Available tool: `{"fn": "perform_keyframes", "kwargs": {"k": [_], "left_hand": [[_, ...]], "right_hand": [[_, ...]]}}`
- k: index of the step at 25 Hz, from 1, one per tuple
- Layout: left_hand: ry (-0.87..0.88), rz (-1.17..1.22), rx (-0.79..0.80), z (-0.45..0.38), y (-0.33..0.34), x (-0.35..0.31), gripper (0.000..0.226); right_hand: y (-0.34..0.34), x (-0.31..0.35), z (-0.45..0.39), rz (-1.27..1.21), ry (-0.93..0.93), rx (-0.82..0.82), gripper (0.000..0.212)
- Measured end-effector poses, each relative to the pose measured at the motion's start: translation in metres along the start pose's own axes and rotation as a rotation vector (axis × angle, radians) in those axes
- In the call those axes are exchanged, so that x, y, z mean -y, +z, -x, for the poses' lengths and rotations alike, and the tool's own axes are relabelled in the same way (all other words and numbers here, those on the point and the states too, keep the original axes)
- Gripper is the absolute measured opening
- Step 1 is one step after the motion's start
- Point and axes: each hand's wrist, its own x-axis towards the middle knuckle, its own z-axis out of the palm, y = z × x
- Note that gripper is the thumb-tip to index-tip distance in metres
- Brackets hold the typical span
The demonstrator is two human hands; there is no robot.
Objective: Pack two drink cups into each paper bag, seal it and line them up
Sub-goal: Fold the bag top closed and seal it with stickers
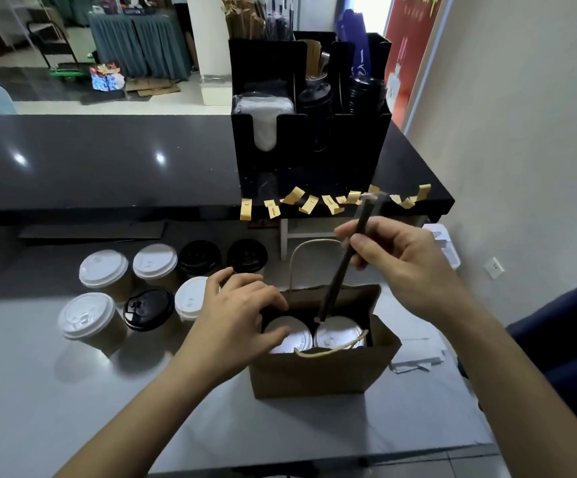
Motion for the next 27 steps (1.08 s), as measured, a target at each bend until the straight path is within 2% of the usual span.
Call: {"fn": "perform_keyframes", "kwargs": {"k": [4, 8, 11, 16, 19, 22, 27], "left_hand": [[-0.004, -0.013, 0.167, 0.007, 0.008, 0.009, 0.066], [0.004, -0.008, 0.217, 0.009, 0.010, 0.014, 0.085], [-0.003, 0.013, 0.222, 0.012, 0.012, 0.016, 0.094], [-0.005, 0.039, 0.200, 0.015, 0.014, 0.016, 0.104], [-0.001, 0.041, 0.195, 0.015, 0.014, 0.017, 0.105], [-0.001, 0.054, 0.197, 0.015, 0.014, 0.017, 0.106], [-0.007, 0.080, 0.194, 0.016, 0.017, 0.018, 0.107]], "right_hand": [[0.012, -0.014, 0.016, 0.133, 0.056, 0.156, 0.023], [0.024, -0.016, 0.021, 0.218, 0.084, 0.304, 0.020], [0.034, -0.017, 0.022, 0.255, 0.102, 0.380, 0.014], [0.054, -0.028, 0.021, 0.553, 0.121, 0.613, 0.014], [0.065, -0.036, 0.021, 0.661, 0.136, 0.690, 0.013], [0.068, -0.035, 0.020, 0.691, 0.117, 0.660, 0.010], [0.046, -0.007, 0.016, 0.501, -0.011, 0.378, 0.010]]}}
